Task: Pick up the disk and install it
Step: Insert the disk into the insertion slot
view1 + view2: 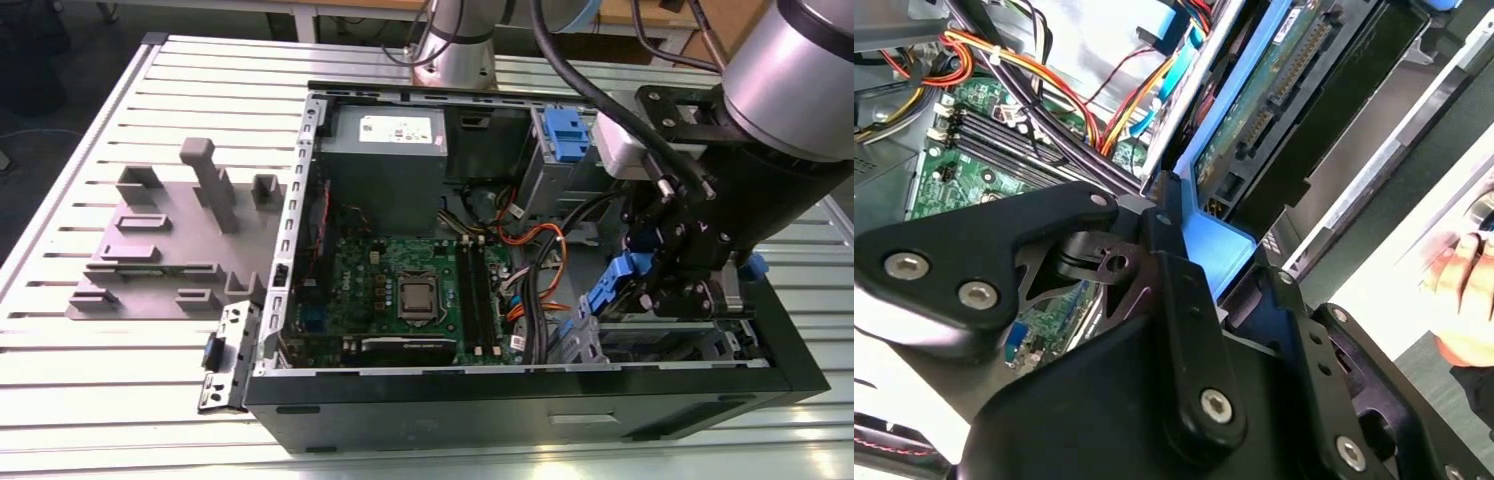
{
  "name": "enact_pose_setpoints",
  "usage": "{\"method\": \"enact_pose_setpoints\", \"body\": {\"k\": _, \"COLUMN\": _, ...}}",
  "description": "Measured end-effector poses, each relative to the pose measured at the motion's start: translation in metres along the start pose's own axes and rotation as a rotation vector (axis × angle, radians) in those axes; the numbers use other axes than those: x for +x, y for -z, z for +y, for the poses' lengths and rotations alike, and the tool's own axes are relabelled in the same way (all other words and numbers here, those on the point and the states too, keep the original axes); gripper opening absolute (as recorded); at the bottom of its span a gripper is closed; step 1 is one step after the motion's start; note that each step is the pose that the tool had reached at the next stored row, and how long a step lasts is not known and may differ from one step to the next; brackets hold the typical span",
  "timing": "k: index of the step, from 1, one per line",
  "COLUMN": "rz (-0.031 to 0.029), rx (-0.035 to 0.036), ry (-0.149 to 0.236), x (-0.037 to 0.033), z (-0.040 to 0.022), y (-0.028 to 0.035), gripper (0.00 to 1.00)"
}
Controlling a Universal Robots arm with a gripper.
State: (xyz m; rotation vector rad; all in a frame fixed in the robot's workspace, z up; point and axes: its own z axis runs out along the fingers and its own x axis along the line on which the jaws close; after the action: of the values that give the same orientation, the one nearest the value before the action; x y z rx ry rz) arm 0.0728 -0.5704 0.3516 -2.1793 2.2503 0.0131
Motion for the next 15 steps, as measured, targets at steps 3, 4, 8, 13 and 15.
{"method": "enact_pose_setpoints", "body": {"k": 3, "rz": 0.0, "rx": 0.0, "ry": 0.0, "x": 0.0, "z": -0.0003, "y": -0.0027, "gripper": 0.36}}
{"method": "enact_pose_setpoints", "body": {"k": 4, "rz": -0.0001, "rx": 0.0, "ry": 0.0, "x": 0.0, "z": -0.0003, "y": -0.0036, "gripper": 0.36}}
{"method": "enact_pose_setpoints", "body": {"k": 8, "rz": -0.0001, "rx": 0.0, "ry": 0.0, "x": 0.0001, "z": -0.0007, "y": -0.007, "gripper": 0.36}}
{"method": "enact_pose_setpoints", "body": {"k": 13, "rz": 0.0, "rx": 0.0, "ry": 0.0, "x": 0.0001, "z": -0.0011, "y": -0.0098, "gripper": 0.36}}
{"method": "enact_pose_setpoints", "body": {"k": 15, "rz": -0.0001, "rx": 0.0, "ry": 0.0, "x": 0.0001, "z": -0.0011, "y": -0.0112, "gripper": 0.36}}
